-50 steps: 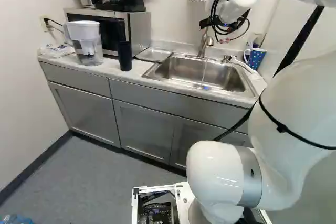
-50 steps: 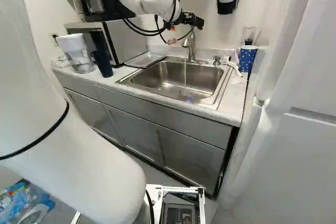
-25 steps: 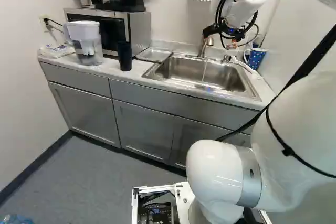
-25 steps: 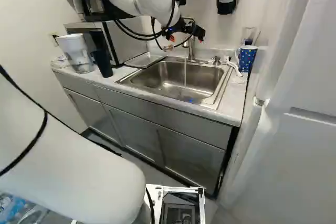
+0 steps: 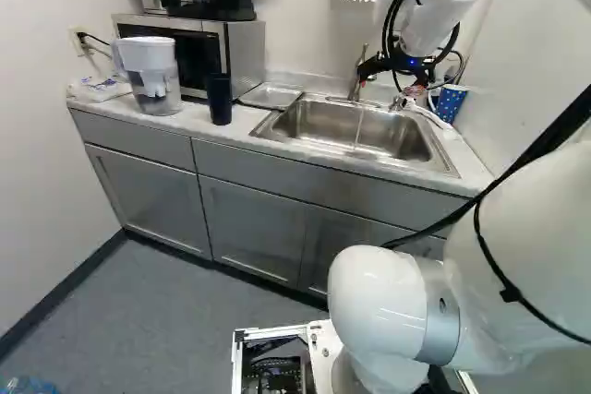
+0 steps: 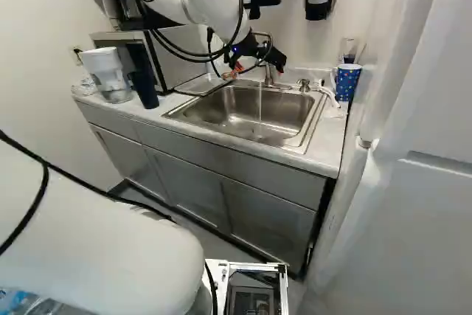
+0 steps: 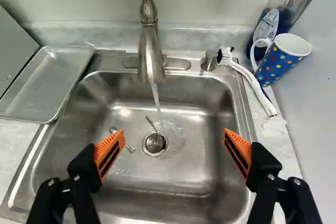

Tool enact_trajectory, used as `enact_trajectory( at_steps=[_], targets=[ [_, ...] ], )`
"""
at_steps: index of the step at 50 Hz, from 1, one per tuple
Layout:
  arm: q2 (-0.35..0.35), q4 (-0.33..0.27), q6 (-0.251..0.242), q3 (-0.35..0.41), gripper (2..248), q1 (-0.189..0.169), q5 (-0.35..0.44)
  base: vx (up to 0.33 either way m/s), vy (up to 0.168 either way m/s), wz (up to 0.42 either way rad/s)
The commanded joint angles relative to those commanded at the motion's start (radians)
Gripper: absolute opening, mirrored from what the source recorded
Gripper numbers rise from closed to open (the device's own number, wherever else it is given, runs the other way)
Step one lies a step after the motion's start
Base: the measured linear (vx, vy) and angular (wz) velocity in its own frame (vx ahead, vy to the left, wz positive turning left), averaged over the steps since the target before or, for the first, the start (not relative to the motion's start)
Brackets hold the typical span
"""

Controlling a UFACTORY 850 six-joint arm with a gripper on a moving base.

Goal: Rinse the cup and place it in the tray

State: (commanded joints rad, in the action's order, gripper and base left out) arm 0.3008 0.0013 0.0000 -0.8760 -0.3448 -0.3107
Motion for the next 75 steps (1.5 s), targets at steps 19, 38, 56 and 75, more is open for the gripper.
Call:
enact_trajectory(
  at_steps=[19,38,56,75],
  targets=[
    [0.008,0.0,0.0,0.007,247,0.014,0.0,0.0,0.0,0.0],
    [0.033,0.0,0.0,0.028,247,0.08,0.032,0.0,0.0,0.0],
    [0.026,0.0,0.0,0.021,247,0.149,0.082,0.0,0.0,0.0],
    [-0.008,0.0,0.0,-0.007,247,0.222,0.125,0.0,0.0,0.0]
  ],
)
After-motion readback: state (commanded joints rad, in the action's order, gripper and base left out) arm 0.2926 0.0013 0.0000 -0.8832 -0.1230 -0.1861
